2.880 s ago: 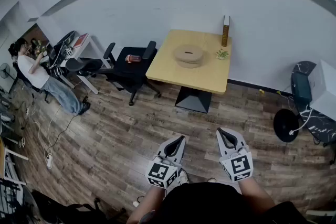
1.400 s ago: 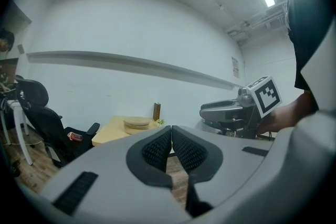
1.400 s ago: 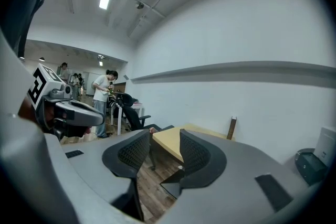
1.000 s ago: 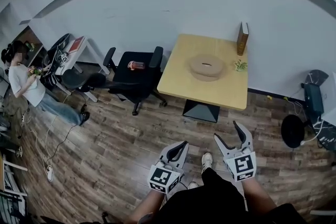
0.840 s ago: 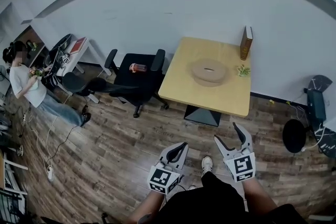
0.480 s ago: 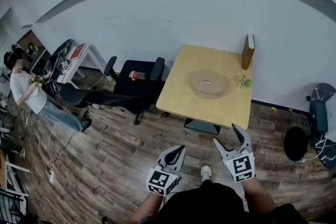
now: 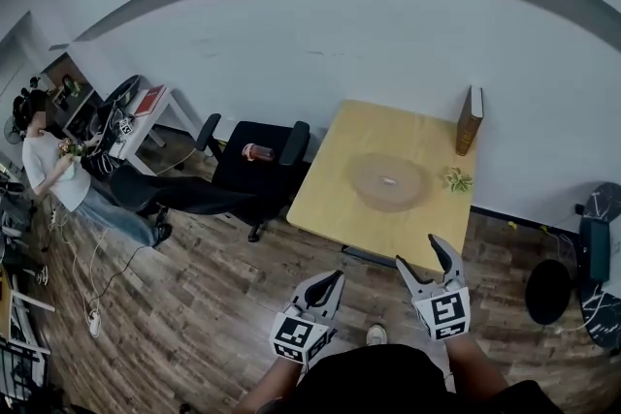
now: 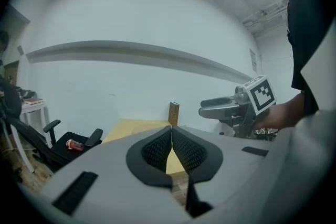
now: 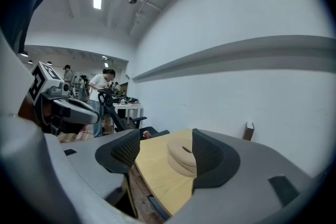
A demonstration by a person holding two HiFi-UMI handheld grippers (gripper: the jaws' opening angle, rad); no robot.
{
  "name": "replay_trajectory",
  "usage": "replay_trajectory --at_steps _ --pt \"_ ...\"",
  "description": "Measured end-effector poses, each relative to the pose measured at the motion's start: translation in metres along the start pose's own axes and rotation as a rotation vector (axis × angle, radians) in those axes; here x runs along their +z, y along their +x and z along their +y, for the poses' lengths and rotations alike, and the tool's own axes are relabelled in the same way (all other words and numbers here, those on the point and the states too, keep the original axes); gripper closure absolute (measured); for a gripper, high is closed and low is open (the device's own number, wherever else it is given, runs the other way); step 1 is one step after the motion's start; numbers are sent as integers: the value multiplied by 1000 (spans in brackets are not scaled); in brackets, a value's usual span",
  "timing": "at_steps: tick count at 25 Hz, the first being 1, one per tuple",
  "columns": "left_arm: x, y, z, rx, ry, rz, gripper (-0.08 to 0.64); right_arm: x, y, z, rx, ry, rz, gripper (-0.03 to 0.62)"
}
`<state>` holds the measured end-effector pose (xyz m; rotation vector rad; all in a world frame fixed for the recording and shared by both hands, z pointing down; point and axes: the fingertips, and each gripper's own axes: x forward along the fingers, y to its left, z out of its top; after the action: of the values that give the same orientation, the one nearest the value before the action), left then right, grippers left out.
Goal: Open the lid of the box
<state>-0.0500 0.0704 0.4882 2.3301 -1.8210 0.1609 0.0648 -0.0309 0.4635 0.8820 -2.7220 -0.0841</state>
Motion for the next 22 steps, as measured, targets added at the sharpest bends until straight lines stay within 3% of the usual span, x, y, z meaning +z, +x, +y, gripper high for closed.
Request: replay_trajectory --at_steps 9,15,22 --pt "1 31 30 43 -43 -9 540 -1 43 -29 32 -23 -6 275" --pt "2 72 55 12 -43 0 540 -12 88 -36 86 -23 50 279" --pt "14 113 106 -13 -50 -19 541 -19 143 -52 89 24 97 279"
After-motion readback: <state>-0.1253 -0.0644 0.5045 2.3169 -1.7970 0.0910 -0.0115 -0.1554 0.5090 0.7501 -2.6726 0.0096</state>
